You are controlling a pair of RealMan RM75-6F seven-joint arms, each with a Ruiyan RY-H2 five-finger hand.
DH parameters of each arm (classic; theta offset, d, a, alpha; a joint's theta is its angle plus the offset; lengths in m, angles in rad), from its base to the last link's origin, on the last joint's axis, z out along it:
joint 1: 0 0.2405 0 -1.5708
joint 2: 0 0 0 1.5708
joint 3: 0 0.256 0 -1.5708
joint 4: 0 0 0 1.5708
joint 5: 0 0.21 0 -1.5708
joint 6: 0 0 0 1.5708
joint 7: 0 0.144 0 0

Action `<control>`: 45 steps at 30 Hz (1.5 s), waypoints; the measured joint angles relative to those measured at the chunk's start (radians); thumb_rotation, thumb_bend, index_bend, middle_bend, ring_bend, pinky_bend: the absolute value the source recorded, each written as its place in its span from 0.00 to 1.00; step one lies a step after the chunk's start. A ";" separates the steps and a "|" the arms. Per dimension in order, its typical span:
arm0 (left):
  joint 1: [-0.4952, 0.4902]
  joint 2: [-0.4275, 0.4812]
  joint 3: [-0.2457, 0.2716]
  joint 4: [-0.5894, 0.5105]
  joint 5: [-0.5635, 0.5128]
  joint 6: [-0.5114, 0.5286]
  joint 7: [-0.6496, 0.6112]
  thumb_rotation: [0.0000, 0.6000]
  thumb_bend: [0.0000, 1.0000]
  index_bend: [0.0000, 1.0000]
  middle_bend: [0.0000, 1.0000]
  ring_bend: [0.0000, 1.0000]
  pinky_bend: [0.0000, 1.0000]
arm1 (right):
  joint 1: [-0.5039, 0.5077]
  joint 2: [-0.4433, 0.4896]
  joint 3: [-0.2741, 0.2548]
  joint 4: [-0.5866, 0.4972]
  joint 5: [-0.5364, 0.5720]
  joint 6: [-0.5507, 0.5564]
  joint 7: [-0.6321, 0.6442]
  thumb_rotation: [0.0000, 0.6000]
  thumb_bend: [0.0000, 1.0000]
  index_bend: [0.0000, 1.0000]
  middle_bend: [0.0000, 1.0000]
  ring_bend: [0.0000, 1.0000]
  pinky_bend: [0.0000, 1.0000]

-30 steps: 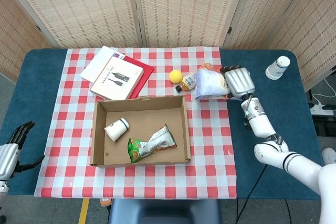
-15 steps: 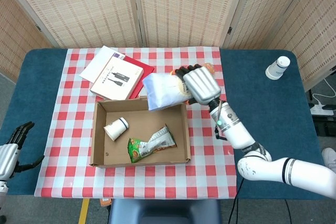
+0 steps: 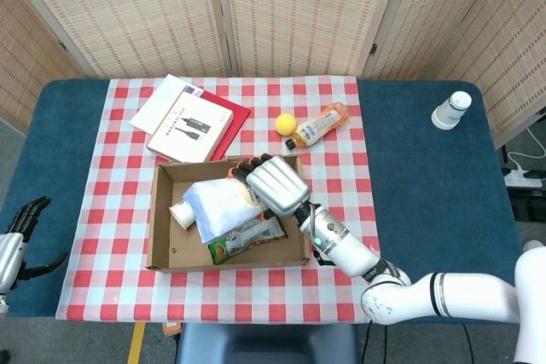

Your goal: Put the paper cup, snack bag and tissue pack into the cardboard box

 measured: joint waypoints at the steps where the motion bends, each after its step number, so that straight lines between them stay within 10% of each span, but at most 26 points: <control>1: 0.000 0.001 -0.001 0.001 -0.001 0.000 -0.003 1.00 0.23 0.07 0.01 0.00 0.23 | 0.002 -0.007 -0.004 0.011 0.003 -0.006 0.006 1.00 0.07 0.80 0.55 0.51 0.69; 5: 0.001 0.003 -0.003 0.006 -0.005 0.000 -0.012 1.00 0.23 0.07 0.02 0.00 0.23 | 0.019 -0.009 -0.024 0.031 0.030 -0.068 0.016 1.00 0.00 0.17 0.16 0.06 0.16; 7: 0.001 0.003 -0.003 0.011 -0.005 -0.002 -0.018 1.00 0.23 0.07 0.02 0.00 0.23 | 0.032 -0.001 -0.030 0.030 0.066 -0.101 0.013 1.00 0.00 0.01 0.02 0.00 0.02; 28: 0.003 0.002 -0.001 0.012 0.002 0.002 -0.015 1.00 0.23 0.07 0.02 0.00 0.23 | -0.019 0.089 -0.042 -0.037 -0.048 0.019 0.077 1.00 0.00 0.00 0.00 0.00 0.00; 37: 0.003 0.002 -0.003 -0.002 0.001 0.007 0.005 1.00 0.23 0.07 0.02 0.00 0.23 | -0.297 0.370 -0.148 -0.095 -0.156 0.259 0.137 1.00 0.00 0.00 0.00 0.00 0.00; 45: 0.004 -0.002 -0.006 -0.001 -0.005 0.007 0.017 1.00 0.23 0.07 0.02 0.00 0.23 | -0.519 0.426 -0.221 0.130 -0.215 0.411 0.381 1.00 0.00 0.00 0.00 0.00 0.00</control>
